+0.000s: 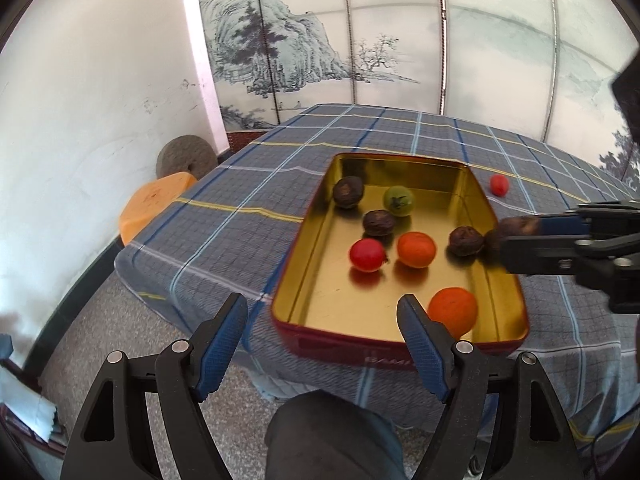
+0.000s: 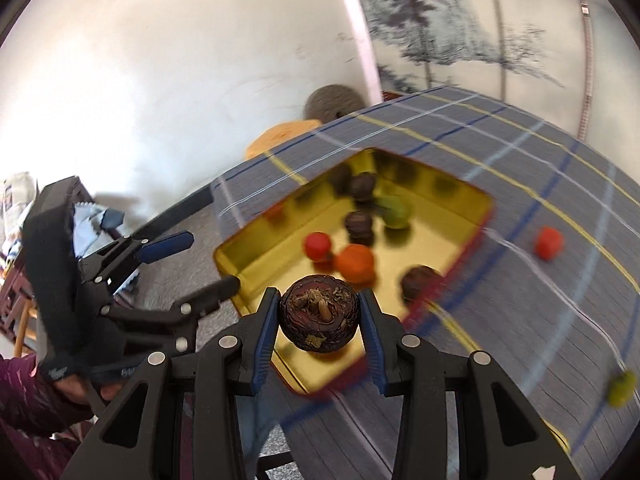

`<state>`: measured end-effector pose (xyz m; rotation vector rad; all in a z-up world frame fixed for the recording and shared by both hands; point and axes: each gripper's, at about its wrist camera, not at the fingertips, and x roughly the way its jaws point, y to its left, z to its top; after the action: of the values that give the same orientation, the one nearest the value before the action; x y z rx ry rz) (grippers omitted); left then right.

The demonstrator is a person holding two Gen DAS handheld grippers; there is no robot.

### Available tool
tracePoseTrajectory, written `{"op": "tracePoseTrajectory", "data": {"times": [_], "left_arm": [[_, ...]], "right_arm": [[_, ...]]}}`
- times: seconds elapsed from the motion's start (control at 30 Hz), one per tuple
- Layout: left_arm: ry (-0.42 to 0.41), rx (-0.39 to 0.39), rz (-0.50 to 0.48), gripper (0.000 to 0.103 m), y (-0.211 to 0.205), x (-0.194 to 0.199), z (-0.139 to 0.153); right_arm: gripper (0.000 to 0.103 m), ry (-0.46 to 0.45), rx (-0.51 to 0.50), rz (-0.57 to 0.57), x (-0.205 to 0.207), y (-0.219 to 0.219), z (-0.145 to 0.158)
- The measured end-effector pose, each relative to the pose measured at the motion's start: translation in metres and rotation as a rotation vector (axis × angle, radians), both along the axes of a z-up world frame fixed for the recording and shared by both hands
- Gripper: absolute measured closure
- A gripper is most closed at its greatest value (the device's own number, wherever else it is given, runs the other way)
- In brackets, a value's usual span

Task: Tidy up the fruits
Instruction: 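Carry the brown fruit into the tin with the right gripper and release, then grasp the red tomato with the left gripper while the right gripper grasps the lime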

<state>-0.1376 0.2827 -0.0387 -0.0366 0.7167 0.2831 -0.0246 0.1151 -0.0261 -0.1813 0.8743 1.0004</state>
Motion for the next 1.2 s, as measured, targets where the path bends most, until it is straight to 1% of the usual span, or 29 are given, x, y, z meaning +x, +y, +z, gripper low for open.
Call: {"op": "tracePoseTrajectory", "data": {"times": [0.17,0.27,0.37,0.53,0.7,0.73,0.77,0.8,0.83,0.87,0.97,1.07,1.1,1.13,1.2], "left_arm": [[0.003,-0.012,0.028,0.025,0.015,-0.006,-0.006],[0.008,-0.031,0.043,0.025,0.025,-0.009,-0.009],[0.019,-0.052,0.056,0.025,0.034,-0.011,-0.015],[0.032,-0.064,0.067,0.025,0.042,-0.013,-0.02],[0.027,-0.07,0.077,0.02,0.046,-0.015,-0.019],[0.024,-0.069,0.08,0.019,0.046,-0.016,-0.019],[0.021,-0.066,0.083,0.018,0.046,-0.017,-0.018],[0.02,-0.064,0.085,0.017,0.046,-0.017,-0.017],[0.02,-0.063,0.084,0.016,0.046,-0.017,-0.016],[0.02,-0.061,0.083,0.016,0.046,-0.017,-0.015],[0.016,-0.05,0.079,0.015,0.042,-0.019,-0.012],[0.013,-0.035,0.071,0.014,0.038,-0.021,-0.008],[0.011,-0.027,0.069,0.013,0.036,-0.022,-0.007],[0.011,-0.023,0.065,0.011,0.035,-0.021,-0.006],[0.011,-0.013,0.053,0.011,0.03,-0.02,-0.003]], "right_arm": [[0.066,0.017,-0.023,0.03,0.007,0.036,-0.009],[0.066,0.022,-0.047,0.034,0.012,0.049,-0.015],[0.066,0.034,-0.07,0.035,0.017,0.06,-0.023],[0.066,0.04,-0.105,0.035,0.021,0.074,-0.035],[0.064,0.032,-0.128,0.032,0.02,0.081,-0.041],[0.062,0.032,-0.124,0.028,0.02,0.08,-0.04],[0.054,0.036,-0.106,0.027,0.021,0.078,-0.038],[0.048,0.036,-0.087,0.022,0.021,0.075,-0.034],[0.036,0.031,-0.075,0.014,0.021,0.074,-0.031],[0.028,0.019,-0.047,-0.003,0.021,0.068,-0.024],[0.025,-0.002,0.005,-0.037,0.02,0.049,-0.008],[0.018,-0.056,0.019,-0.085,0.014,0.018,0.003],[0.017,-0.073,0.02,-0.105,0.013,0.006,0.005],[0.017,-0.088,0.017,-0.13,0.012,-0.009,0.006],[0.014,-0.124,-0.008,-0.222,0.011,-0.046,0.004]]}}
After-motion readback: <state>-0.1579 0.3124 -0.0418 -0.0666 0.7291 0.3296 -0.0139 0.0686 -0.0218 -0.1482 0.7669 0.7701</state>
